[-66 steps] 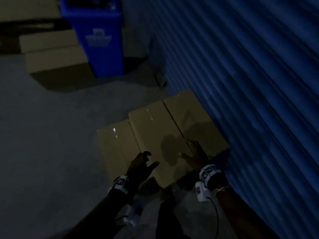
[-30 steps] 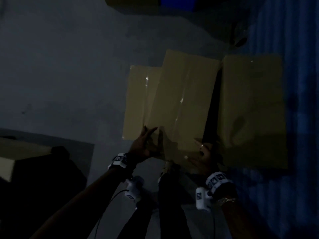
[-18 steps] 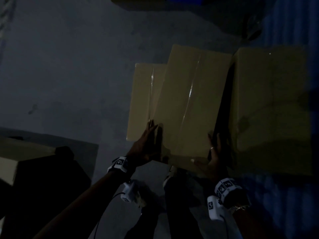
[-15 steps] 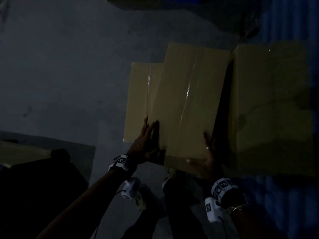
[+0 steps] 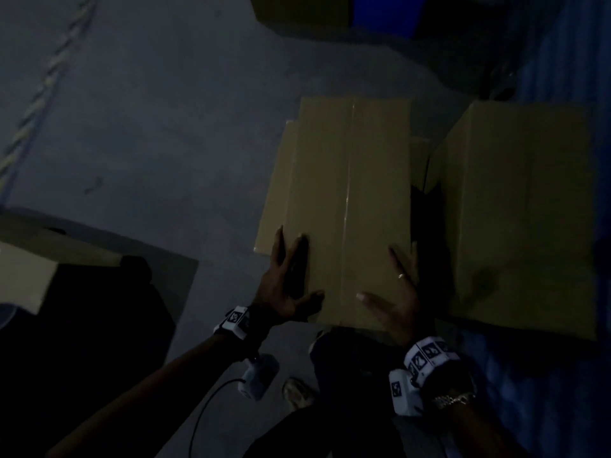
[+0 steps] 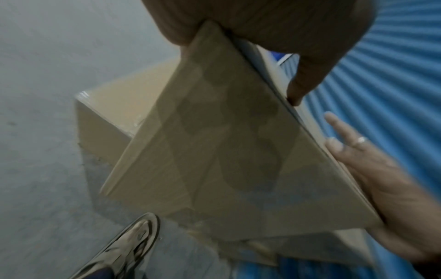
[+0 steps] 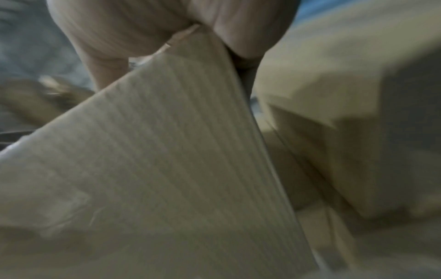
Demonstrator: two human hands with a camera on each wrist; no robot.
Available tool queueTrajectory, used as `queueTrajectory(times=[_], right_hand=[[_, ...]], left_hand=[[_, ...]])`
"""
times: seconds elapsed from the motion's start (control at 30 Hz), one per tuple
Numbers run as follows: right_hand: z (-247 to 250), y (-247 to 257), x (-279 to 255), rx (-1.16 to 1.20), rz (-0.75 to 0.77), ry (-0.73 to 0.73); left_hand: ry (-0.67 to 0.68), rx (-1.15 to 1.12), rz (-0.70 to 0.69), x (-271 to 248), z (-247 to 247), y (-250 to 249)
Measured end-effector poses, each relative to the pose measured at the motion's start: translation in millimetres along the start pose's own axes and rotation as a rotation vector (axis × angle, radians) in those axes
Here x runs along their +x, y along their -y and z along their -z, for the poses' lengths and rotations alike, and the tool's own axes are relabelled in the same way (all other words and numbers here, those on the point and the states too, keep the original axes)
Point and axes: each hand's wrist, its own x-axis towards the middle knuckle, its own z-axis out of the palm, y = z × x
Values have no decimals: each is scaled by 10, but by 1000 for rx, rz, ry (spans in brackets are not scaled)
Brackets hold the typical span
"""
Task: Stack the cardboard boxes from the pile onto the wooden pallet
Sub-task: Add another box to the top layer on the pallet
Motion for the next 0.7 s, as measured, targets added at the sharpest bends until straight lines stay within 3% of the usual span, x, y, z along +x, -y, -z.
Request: queueTrajectory(times=[0.23,0.4,0.7], right_hand=[[219,1066,-366,-88,196,138],[340,2048,-624,-138,340,243],[-21,3603,-1143,-200,596,418]], left_hand=[[-196,-18,-5,-957,893,-540],[-407,-19,24,-1746,1513,-924],[-681,33,154,-3106,2536,-1112]])
